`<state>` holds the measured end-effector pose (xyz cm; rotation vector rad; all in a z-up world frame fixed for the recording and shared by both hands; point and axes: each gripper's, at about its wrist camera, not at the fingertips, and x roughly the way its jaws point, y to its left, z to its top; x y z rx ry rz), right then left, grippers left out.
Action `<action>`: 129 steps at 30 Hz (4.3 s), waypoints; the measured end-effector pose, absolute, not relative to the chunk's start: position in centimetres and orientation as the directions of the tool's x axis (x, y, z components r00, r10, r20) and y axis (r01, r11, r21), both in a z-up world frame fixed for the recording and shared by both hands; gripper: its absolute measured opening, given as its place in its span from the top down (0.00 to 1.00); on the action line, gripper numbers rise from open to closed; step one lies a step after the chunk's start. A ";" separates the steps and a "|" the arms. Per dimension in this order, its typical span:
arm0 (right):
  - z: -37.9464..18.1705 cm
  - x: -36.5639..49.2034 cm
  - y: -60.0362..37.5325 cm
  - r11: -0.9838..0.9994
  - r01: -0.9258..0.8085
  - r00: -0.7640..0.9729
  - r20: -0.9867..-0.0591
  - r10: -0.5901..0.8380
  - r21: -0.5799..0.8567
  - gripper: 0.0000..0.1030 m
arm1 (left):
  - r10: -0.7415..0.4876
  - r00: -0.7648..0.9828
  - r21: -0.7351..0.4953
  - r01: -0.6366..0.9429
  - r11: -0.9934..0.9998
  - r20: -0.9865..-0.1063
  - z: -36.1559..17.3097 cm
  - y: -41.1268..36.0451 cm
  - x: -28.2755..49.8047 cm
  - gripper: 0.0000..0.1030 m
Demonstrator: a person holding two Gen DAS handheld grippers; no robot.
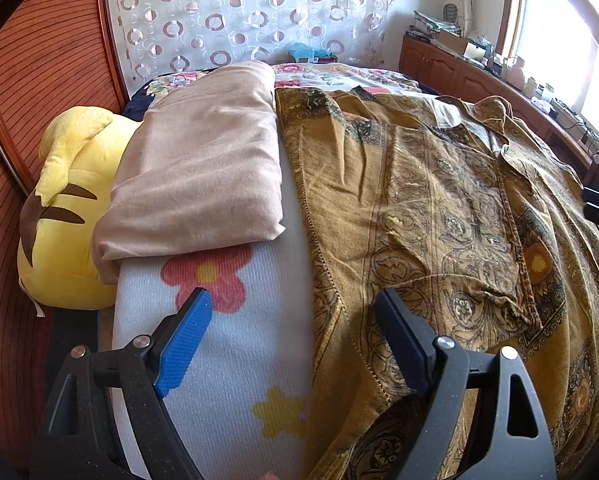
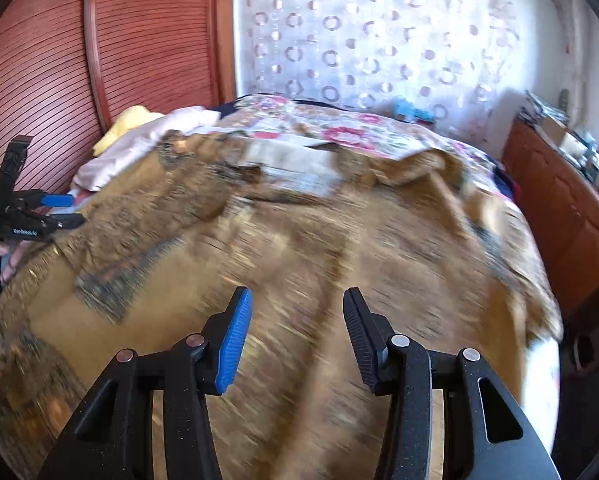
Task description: Fold small clothes
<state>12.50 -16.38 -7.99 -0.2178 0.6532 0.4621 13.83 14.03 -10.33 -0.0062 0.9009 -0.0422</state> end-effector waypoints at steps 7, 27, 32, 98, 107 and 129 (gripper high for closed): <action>-8.0 9.7 -23.2 0.928 -0.372 0.720 -0.641 0.267 -0.031 0.50 | -0.037 0.709 -0.007 0.045 0.999 -0.704 -6.9 13.3 14.1 0.22; -7.7 6.5 -25.3 0.933 -0.357 0.698 -0.652 0.297 0.043 0.50 | -0.042 0.617 -0.021 0.041 0.999 -0.786 -9.1 10.9 27.1 0.63; -7.7 7.4 -24.8 0.931 -0.364 0.696 -0.652 0.300 0.040 0.50 | -0.028 0.611 -0.011 0.032 0.999 -0.791 -9.5 11.6 27.6 0.81; -7.7 23.4 -36.8 0.956 -0.058 0.620 -0.740 0.261 0.289 0.50 | -0.127 0.617 -0.012 0.187 0.982 -0.777 -10.1 7.7 18.8 0.24; -6.7 21.8 -36.6 0.972 -0.087 0.683 -0.697 0.218 0.218 0.93 | -0.127 0.617 -0.012 0.187 0.982 -0.777 -10.1 7.8 18.8 0.23; -2.6 15.8 -29.4 0.977 -0.210 0.807 -0.572 0.149 -0.041 0.94 | -0.128 0.616 -0.013 0.188 0.982 -0.777 -10.1 7.8 18.8 0.23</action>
